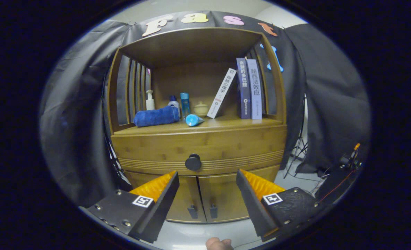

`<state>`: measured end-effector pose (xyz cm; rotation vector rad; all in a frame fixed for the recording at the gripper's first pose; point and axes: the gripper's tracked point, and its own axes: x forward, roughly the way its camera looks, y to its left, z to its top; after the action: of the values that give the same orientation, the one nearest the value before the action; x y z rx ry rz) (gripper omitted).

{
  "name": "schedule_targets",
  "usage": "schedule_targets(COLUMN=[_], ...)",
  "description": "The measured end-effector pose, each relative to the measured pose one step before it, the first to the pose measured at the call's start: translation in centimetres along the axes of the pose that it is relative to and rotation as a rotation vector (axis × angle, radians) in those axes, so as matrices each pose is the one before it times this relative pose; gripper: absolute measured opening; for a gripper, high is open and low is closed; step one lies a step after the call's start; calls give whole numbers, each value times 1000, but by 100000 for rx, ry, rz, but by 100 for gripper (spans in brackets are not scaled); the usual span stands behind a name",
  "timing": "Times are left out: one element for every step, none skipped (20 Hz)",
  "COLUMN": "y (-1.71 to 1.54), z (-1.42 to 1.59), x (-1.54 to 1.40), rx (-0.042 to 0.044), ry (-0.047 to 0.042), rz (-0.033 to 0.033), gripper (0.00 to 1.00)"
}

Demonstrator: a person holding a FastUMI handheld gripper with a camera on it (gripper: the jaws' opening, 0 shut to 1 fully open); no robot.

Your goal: Pull open the drawer, take out the items inside it, and place them on the countertop above the cabinet.

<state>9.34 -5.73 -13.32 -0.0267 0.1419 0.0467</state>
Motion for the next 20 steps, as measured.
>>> schedule_targets(y=[597,334,22,231,532,496,488,504,680,642,628,254,256,244,-18,-91,335,-52,-477,-701], z=[1188,1325,1585,2045,1999,2397,2103,1773,1590,1431,1088,635,536,480,315,90,246,60,-43,-60], x=[-864,-859,-965,-818,-825,-572,-690,-938,-1013,-745,-704,-618,-566,-540,-602,-425,-530,-272,-267,-93], rx=[-159,-4,322,945,879,1325,1389,1341,1454,1433,1109,816,469,723,315,-111,-408,-1855,-2659,-2844], ry=[-624,-391,-1343,-3545,-3895,-3182,-2532,-1835,-1802,-1324,-14,471,576,40,250,-338,-790,-1219,-1329,-1344], rz=[396,37,-999,-108,635,182,257,766,789,876,682,-1,124,57,-1031,34,1116,156,-966,-1748], gripper=[99,99,99,99,99,99,99,99,99,99,98,99,99,99,99,98,98,98,98,98])
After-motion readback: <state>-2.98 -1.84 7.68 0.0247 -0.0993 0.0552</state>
